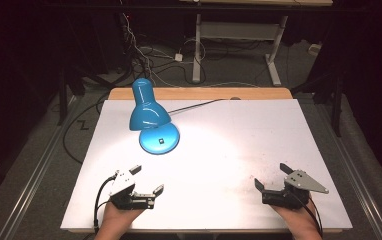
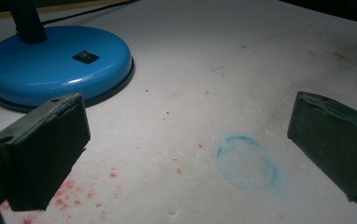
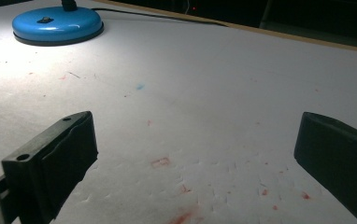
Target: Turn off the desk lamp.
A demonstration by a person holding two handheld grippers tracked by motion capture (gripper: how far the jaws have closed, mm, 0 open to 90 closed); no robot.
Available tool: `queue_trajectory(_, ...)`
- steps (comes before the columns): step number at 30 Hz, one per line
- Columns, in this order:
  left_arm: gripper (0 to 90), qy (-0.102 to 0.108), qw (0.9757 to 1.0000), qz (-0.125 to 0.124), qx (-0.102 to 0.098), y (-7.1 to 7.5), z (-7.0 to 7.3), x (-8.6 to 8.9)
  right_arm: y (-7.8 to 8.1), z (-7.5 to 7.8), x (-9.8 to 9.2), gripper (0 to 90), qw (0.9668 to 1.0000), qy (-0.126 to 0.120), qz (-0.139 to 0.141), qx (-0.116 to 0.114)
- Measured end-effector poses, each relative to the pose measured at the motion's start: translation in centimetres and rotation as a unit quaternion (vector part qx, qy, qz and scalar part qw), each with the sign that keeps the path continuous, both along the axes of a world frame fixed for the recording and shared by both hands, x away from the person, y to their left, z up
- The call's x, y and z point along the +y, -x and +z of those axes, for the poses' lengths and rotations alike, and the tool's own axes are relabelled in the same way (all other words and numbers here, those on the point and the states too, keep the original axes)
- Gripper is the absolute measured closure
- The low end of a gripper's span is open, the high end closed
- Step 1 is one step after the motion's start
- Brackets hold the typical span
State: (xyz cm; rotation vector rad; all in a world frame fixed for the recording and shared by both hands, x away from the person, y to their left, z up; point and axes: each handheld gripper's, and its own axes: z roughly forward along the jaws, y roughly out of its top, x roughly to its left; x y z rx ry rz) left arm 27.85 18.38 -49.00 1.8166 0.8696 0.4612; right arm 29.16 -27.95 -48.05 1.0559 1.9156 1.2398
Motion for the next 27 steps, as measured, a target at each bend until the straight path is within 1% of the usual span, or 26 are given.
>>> queue_trajectory(2, 0.0, -0.007, 0.9999, -0.005, -0.006, 0.1, 0.0, -0.2, 0.1, 0.2, 0.0, 0.2, 1.0, -0.003, -0.003, -0.006)
queue_trajectory(5, 0.0, -0.011, 0.9999, -0.007, -0.007, 0.2, 0.1, -0.3, 0.4, 0.3, 0.1, 0.2, 0.9999, 0.0, -0.001, -0.011)
queue_trajectory(8, 0.0, -0.005, 0.9999, -0.006, -0.011, 0.2, 0.3, 0.0, 0.4, 0.1, 0.2, 0.2, 1.0, 0.003, 0.003, -0.008)
queue_trajectory(10, 0.0, -0.005, 0.9999, -0.004, -0.011, 0.2, 0.3, 0.0, 0.4, 0.0, 0.3, 0.1, 1.0, -0.001, 0.001, -0.002)
queue_trajectory(11, 0.0, -0.008, 0.9999, -0.004, -0.006, 0.1, 0.3, 0.1, 0.4, 0.0, 0.3, 0.1, 1.0, -0.001, 0.001, -0.002)
queue_trajectory(12, 0.0, -0.008, 1.0, -0.004, -0.004, 0.0, 0.3, 0.1, 0.3, 0.0, 0.3, 0.1, 1.0, 0.002, 0.005, -0.007)
queue_trajectory(16, 0.8, -0.005, 0.9999, -0.008, -0.003, 0.0, 0.2, 0.2, 0.4, 0.1, 0.4, 0.2, 0.9999, 0.003, 0.011, -0.01)
queue_trajectory(21, 5.9, -0.003, 0.9999, -0.017, 0.0, -0.1, 0.3, 0.5, 0.5, 0.2, 0.4, 0.2, 0.9999, 0.002, 0.013, -0.01)
queue_trajectory(26, 14.6, 0.009, 0.9996, -0.028, 0.001, -0.1, 0.3, 0.7, 0.5, 0.1, 0.5, 0.2, 0.9998, 0.006, 0.016, -0.009)
queue_trajectory(27, 14.6, 0.009, 0.9996, -0.028, 0.002, -0.1, 0.4, 0.8, 0.5, 0.1, 0.5, 0.2, 0.9998, 0.006, 0.016, -0.009)
